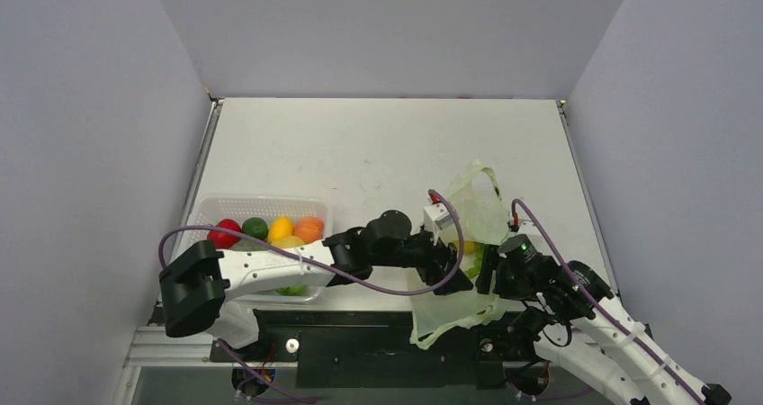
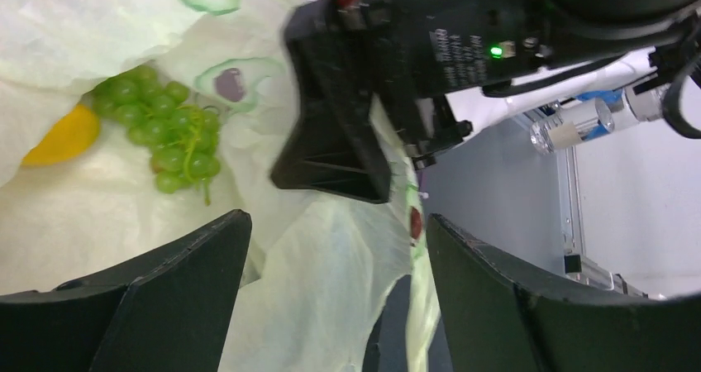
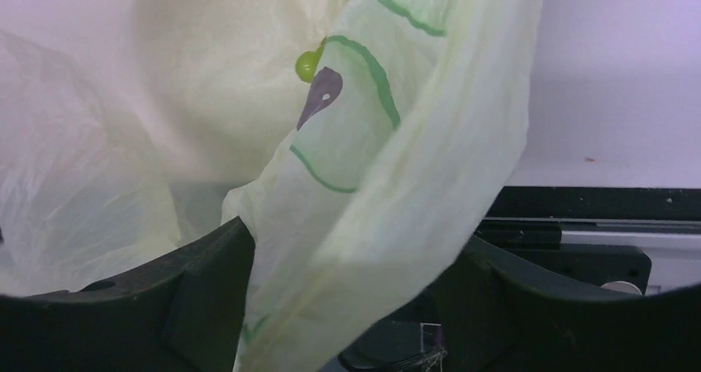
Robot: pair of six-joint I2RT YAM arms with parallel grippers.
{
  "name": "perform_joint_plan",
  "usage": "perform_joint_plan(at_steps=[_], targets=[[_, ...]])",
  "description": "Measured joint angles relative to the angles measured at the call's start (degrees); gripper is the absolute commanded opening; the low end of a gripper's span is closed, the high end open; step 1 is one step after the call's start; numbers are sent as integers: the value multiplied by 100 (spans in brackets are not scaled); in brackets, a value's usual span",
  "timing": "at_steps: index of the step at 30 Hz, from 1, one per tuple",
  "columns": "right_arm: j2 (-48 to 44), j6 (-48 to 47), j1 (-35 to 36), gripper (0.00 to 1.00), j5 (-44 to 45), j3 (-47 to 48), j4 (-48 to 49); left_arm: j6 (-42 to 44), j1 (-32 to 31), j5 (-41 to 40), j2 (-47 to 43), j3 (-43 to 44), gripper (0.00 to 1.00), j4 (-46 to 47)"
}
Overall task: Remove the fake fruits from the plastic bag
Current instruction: Adjust the plastic bag at the center of the board.
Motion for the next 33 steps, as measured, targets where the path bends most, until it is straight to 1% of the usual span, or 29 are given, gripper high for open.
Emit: perform_joint_plan(at_steps=[1,2,3,5,7,8,12,18,22,27,30,33], targets=[[15,52,0,47,70,-7,-37,20,-79,-24,61,22,74,109],[35,136,0,39,136,-33,-55,26,-155,-44,114,31,74,203],[57,190,0,22,195,-81,-59,31,-184,-52,131,31,74,240],[81,345,0,9,264,-234,-59,31,-278,-129,254,33,74,424],[81,485,0,6,299,-363,-70,28,-289,-249,409,98,72,439],[87,538,0,0,315,-398,-83,26,-289,-343,509,164,72,426],[273,704,13,0,369,-413,-87,-9,-299,-813,1051,549,70,321],[603,960,37,0,680,-415,-66,-199,-262,-1204,1808,680,67,249],[874,1049,35,0,702,-551,212,-367,-127,-1180,2197,682,64,245],[1355,1147,26,0,619,-975,651,-479,144,-988,2531,682,62,317],[1377,1239,-39,0,632,-1067,769,-498,243,-942,2660,682,62,334],[1314,1259,-310,0,627,-1156,1003,-538,315,-940,2695,682,62,372]])
